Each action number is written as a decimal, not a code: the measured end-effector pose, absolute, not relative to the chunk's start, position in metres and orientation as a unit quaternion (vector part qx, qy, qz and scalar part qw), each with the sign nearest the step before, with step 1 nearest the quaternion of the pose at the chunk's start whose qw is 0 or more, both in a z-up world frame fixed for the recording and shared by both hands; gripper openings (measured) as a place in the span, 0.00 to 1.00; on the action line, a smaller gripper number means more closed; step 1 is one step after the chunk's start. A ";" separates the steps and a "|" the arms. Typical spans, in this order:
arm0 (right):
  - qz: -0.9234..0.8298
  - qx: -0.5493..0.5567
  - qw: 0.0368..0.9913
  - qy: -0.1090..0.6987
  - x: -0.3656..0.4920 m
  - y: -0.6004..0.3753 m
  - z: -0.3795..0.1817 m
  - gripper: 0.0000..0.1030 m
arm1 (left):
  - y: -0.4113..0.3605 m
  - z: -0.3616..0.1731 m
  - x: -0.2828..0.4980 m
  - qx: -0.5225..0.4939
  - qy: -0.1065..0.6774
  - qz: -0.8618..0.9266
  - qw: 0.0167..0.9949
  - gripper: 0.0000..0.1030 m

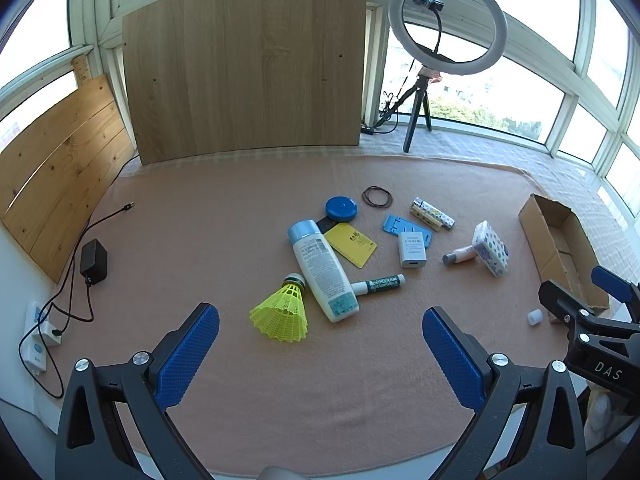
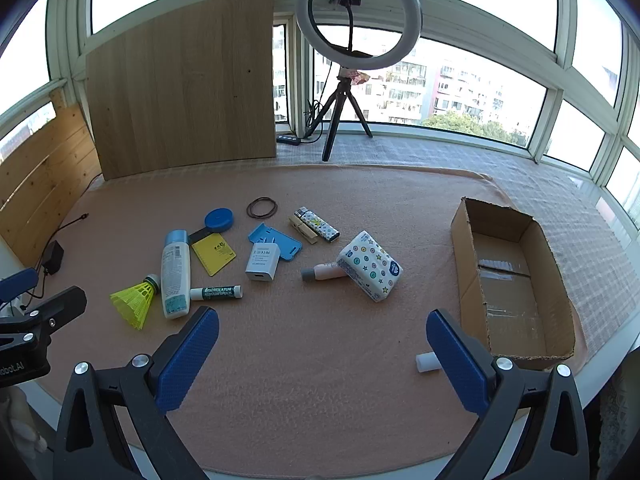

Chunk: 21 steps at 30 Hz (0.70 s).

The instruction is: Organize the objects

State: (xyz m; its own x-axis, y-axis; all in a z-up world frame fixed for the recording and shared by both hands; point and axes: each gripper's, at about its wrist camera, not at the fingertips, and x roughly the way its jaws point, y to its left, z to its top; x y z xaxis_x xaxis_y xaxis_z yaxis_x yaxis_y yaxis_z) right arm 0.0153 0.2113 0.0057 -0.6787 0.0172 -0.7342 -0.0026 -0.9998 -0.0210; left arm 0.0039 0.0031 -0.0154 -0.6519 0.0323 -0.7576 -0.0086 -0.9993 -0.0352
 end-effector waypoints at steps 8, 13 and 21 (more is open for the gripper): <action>0.916 -0.402 0.006 -0.007 0.015 0.212 0.006 1.00 | 0.005 -0.016 0.003 -0.418 -0.014 0.908 0.012 1.00; 0.916 -0.401 0.006 -0.007 0.016 0.212 0.005 1.00 | 0.006 -0.017 0.004 -0.418 -0.014 0.908 0.012 1.00; 0.915 -0.403 0.005 -0.007 0.016 0.211 0.005 1.00 | 0.006 -0.016 0.004 -0.418 -0.014 0.908 0.012 1.00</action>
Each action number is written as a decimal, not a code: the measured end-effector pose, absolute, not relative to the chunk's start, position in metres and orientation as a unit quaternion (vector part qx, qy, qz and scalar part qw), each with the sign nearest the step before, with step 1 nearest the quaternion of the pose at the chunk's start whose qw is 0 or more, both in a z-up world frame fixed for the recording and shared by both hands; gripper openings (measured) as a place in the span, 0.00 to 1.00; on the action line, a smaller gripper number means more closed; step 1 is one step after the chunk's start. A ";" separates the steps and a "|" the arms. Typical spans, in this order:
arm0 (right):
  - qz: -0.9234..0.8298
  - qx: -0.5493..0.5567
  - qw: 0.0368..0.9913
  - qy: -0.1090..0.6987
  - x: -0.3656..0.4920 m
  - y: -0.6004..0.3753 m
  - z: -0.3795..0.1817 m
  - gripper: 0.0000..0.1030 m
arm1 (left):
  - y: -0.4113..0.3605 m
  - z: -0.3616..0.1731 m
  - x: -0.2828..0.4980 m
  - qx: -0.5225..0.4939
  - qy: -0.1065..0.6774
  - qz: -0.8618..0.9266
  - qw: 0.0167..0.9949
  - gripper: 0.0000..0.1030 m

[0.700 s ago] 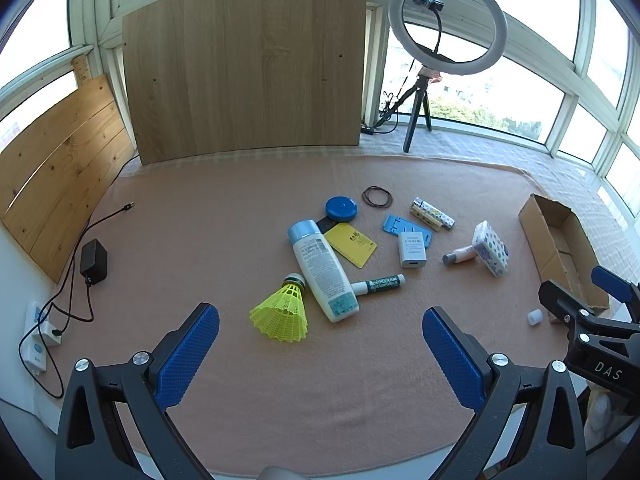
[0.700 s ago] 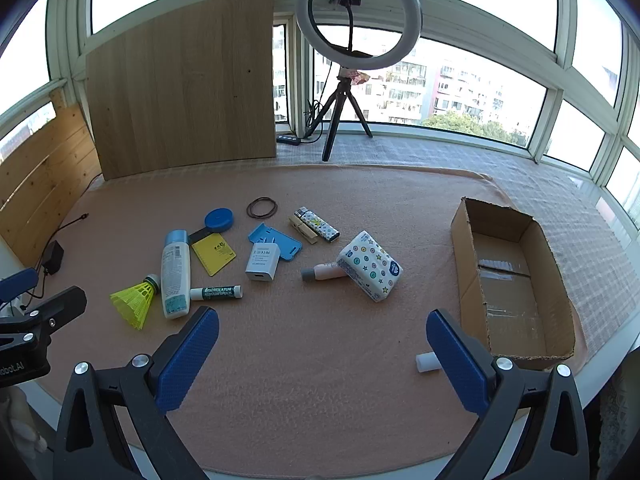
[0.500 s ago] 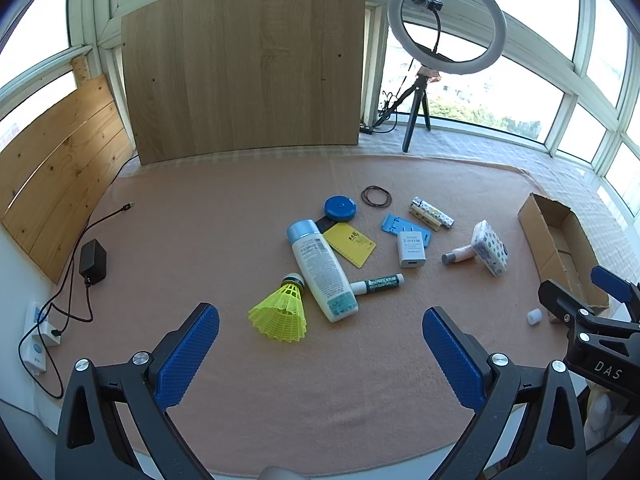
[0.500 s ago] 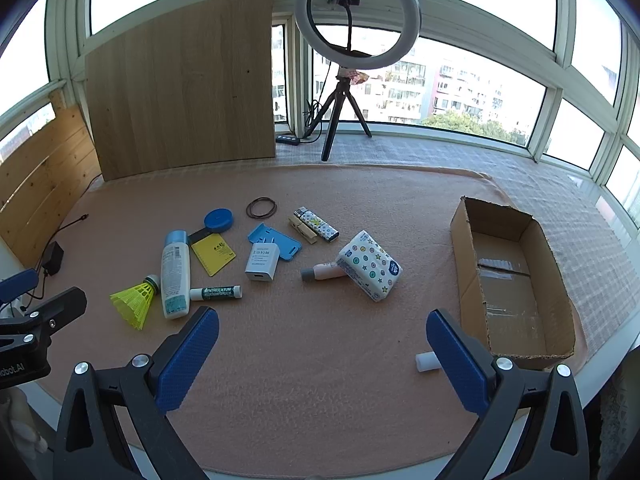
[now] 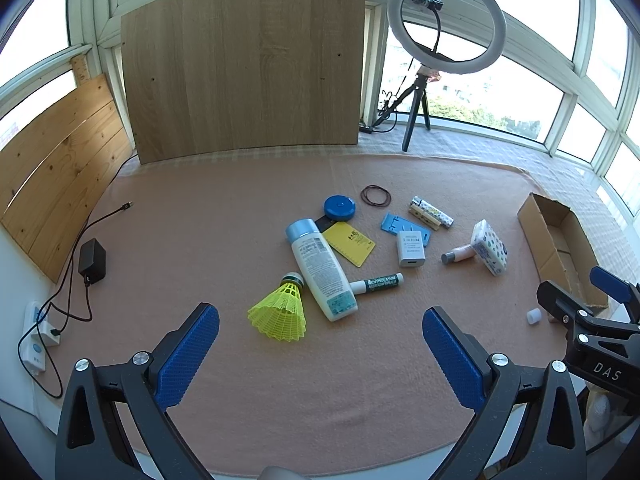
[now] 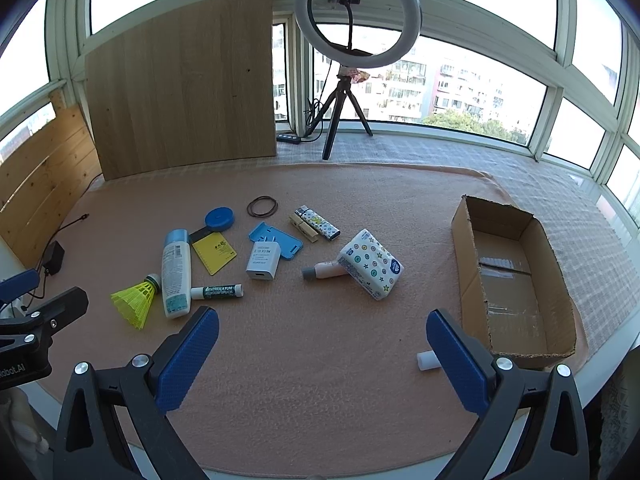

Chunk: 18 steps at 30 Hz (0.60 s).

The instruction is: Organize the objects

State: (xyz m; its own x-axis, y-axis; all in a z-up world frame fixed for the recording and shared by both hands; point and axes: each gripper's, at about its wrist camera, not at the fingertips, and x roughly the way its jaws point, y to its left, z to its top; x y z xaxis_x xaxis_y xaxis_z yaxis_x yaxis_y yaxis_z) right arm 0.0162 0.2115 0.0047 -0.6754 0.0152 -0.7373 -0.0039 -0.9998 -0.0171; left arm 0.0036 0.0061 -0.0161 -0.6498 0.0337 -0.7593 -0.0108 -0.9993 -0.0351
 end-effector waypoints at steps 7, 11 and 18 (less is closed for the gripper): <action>0.915 -0.403 0.005 -0.007 0.016 0.211 0.005 1.00 | 0.006 -0.016 0.003 -0.419 -0.014 0.908 0.013 1.00; 0.915 -0.404 0.005 -0.006 0.016 0.211 0.004 1.00 | 0.008 -0.016 0.004 -0.419 -0.013 0.908 0.013 1.00; 0.914 -0.406 0.005 -0.004 0.019 0.211 0.003 1.00 | 0.009 -0.016 0.005 -0.420 -0.013 0.907 0.014 1.00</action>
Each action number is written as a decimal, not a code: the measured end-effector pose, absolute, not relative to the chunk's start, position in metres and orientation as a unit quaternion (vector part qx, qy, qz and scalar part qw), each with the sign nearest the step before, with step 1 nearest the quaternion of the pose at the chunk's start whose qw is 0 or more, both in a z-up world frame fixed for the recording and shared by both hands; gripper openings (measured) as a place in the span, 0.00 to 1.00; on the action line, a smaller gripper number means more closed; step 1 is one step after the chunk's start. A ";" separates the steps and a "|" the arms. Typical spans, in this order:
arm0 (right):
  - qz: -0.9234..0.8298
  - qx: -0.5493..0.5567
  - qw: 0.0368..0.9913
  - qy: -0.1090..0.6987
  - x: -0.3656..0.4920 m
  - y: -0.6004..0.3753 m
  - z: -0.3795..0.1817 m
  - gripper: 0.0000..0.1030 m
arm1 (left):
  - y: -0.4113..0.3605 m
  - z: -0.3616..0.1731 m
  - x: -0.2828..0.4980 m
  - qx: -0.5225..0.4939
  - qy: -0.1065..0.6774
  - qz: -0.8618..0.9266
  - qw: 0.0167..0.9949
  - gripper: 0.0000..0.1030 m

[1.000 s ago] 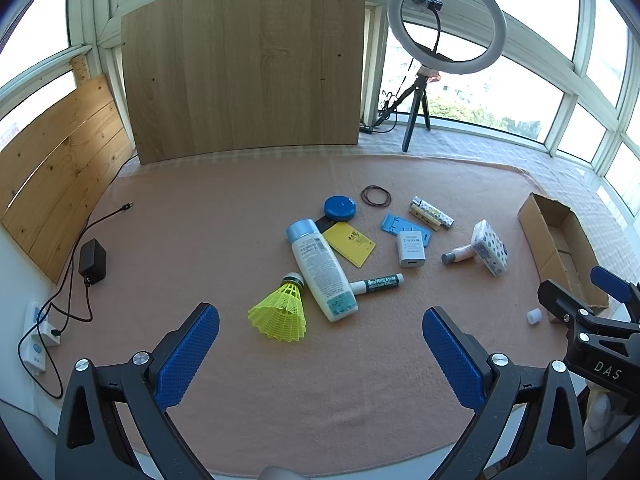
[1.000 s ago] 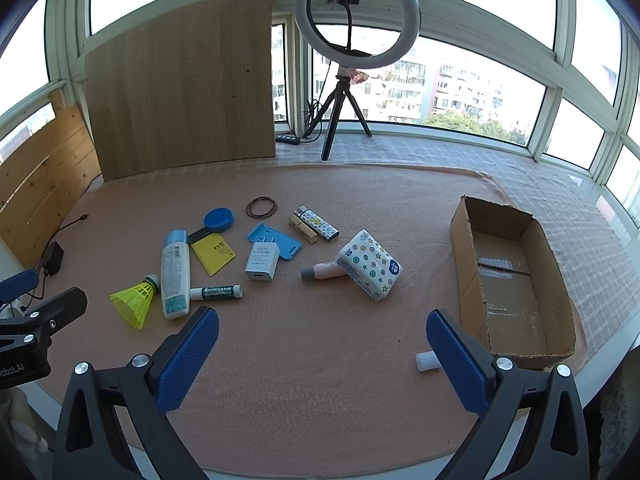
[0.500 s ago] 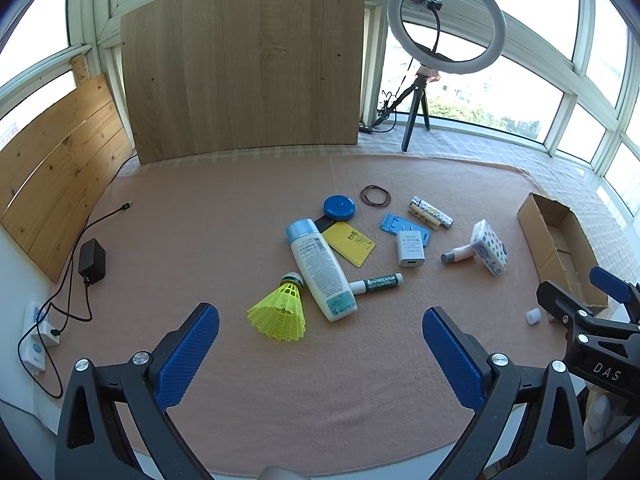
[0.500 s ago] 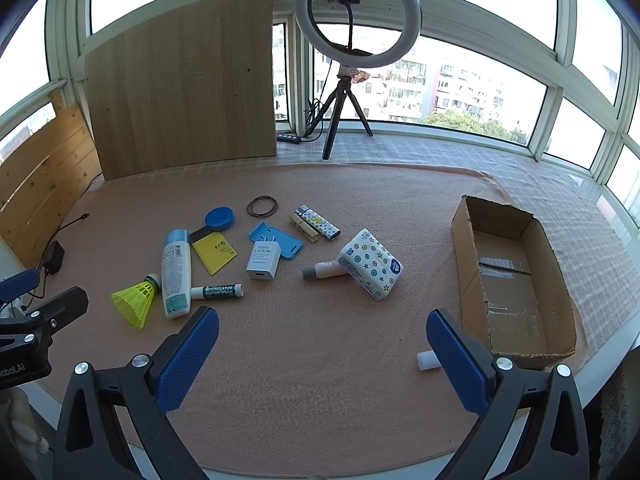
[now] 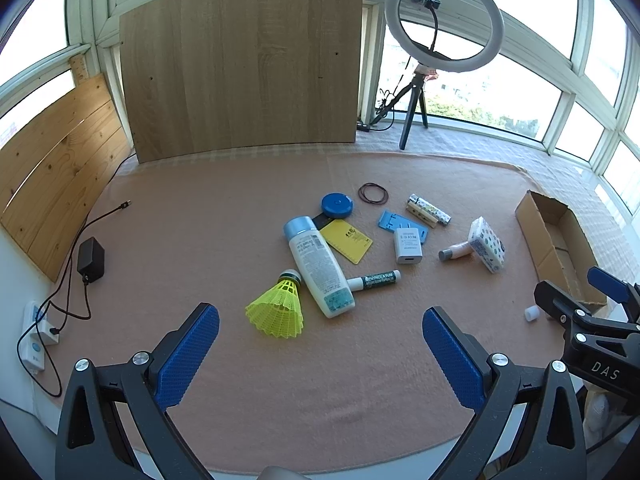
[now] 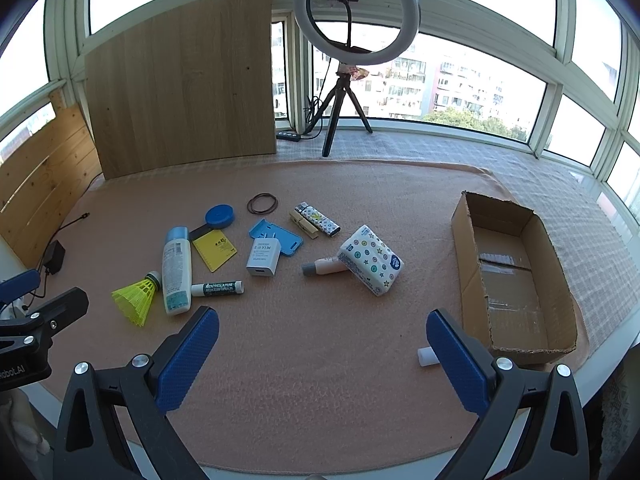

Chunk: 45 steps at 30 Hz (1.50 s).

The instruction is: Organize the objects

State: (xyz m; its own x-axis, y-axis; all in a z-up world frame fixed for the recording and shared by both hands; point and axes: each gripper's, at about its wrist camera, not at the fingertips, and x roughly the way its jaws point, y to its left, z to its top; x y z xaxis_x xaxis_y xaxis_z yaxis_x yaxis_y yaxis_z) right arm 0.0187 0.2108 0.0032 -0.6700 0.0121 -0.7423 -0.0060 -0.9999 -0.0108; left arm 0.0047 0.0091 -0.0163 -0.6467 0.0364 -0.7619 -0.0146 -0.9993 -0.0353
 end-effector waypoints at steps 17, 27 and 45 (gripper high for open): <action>0.914 -0.407 0.004 -0.004 0.019 0.211 0.003 1.00 | 0.009 -0.015 0.009 -0.419 -0.012 0.908 0.017 1.00; 0.910 -0.414 0.002 -0.002 0.019 0.210 -0.001 1.00 | 0.006 -0.016 0.005 -0.424 -0.015 0.906 0.016 1.00; 0.888 -0.456 -0.048 0.009 -0.002 0.205 -0.024 1.00 | -0.021 -0.034 -0.011 -0.441 -0.035 0.897 0.006 1.00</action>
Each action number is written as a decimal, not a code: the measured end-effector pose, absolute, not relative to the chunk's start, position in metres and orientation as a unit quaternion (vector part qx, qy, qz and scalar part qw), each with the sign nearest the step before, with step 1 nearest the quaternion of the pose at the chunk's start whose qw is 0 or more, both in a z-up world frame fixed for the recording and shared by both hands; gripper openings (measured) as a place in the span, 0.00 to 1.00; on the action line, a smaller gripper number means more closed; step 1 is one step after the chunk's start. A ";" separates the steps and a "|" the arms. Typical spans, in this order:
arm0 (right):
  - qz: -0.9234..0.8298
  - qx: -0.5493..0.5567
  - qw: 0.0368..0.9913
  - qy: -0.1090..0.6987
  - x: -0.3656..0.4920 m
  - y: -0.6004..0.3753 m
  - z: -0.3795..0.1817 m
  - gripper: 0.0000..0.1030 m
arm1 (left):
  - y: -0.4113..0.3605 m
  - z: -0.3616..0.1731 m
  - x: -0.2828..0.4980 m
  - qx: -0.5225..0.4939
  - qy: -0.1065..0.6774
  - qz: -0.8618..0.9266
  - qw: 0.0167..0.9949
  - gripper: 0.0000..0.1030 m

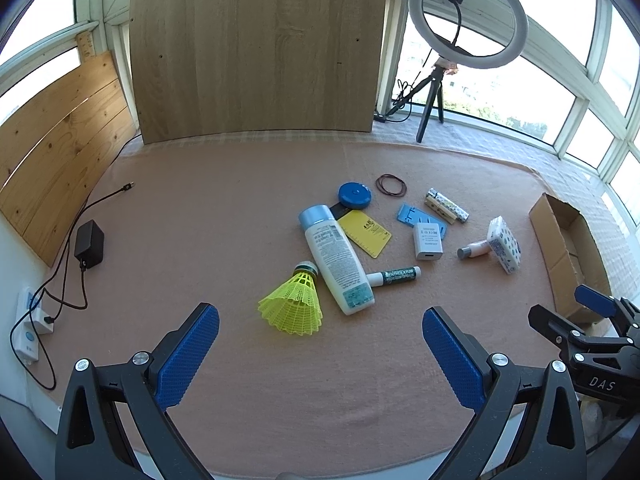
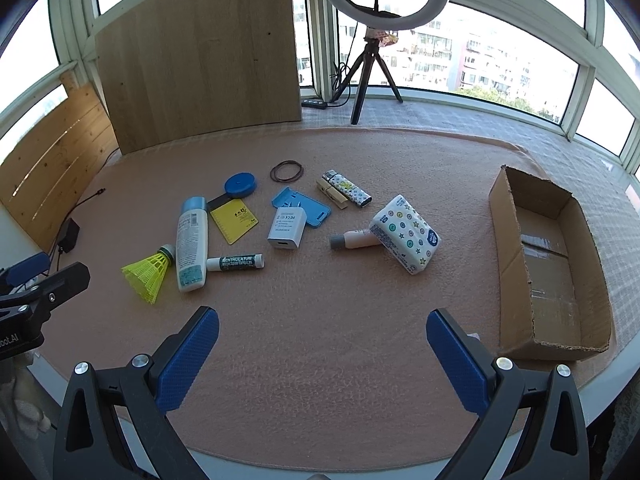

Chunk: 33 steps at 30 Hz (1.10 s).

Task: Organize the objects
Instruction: 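Move the right gripper down to the white blue-capped sunscreen bottle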

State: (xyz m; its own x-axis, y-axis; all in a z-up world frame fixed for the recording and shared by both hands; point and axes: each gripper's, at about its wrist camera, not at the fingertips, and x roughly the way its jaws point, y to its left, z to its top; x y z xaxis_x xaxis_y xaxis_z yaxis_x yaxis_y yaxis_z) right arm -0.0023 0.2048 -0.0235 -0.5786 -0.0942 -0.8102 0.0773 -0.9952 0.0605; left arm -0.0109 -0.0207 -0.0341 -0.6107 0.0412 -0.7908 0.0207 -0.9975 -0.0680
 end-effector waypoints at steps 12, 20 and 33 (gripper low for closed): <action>-0.866 0.484 0.099 -0.076 -0.034 0.209 -0.040 0.95 | -0.030 -0.058 -0.028 -0.463 -0.042 0.885 0.019 0.99; -0.851 0.497 0.142 -0.094 -0.065 0.195 -0.046 0.72 | -0.027 -0.070 -0.050 -0.468 -0.033 0.883 0.027 0.92; -0.792 0.553 0.217 -0.140 -0.129 0.163 -0.076 0.52 | -0.017 -0.105 -0.090 -0.506 -0.059 0.857 0.071 0.62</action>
State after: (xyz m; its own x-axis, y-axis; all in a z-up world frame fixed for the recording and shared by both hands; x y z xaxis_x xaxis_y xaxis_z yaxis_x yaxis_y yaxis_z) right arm -0.1288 0.1628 -0.0757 -0.2941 -0.4985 -0.8155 0.1896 -0.8667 0.4614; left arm -0.0898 -0.0175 -0.1046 -0.4770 0.1815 -0.8599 -0.0622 -0.9830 -0.1730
